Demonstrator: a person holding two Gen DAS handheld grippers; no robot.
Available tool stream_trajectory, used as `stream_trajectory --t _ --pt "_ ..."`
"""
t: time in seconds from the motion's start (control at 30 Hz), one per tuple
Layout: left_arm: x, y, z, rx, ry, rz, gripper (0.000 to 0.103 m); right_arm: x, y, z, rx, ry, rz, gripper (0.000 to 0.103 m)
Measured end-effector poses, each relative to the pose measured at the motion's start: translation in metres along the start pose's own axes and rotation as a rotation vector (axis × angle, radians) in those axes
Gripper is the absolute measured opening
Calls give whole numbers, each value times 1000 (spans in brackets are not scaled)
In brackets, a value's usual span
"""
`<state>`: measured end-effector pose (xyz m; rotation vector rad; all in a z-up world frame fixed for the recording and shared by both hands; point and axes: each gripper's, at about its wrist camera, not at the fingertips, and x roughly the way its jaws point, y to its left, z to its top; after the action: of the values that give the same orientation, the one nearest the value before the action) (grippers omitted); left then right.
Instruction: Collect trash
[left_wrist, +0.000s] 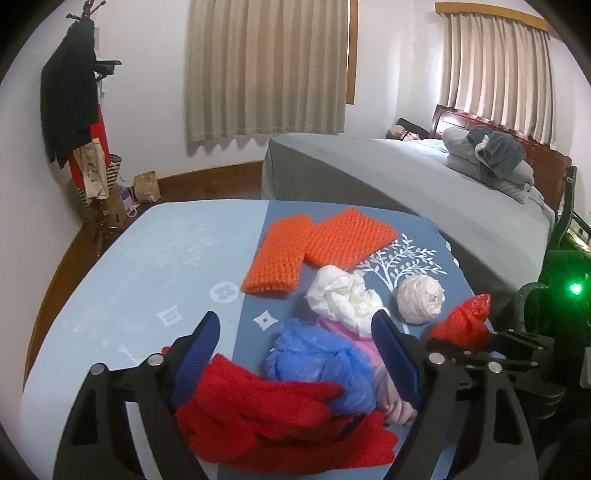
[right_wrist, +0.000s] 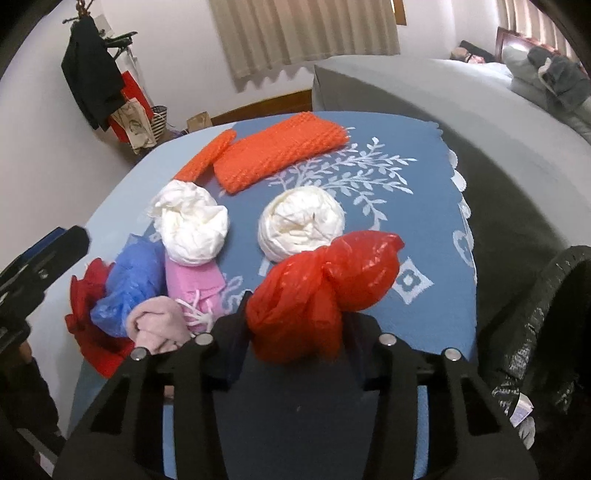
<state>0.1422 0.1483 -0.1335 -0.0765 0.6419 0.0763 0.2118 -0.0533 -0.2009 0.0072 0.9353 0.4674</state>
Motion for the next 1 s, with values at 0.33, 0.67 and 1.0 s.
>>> stream_trajectory --t 0.33,0.67,1.0 --pt "30 -19 20 20 19 -60 76 -35 -15 27 28 -106 -14 41" --pt "76 -23 22 2 114 -47 74 -30 -22 34 24 -119 -15 41" --pt "82 -26 21 -12 141 -102 23 -28 -21 31 30 -114 -5 41"
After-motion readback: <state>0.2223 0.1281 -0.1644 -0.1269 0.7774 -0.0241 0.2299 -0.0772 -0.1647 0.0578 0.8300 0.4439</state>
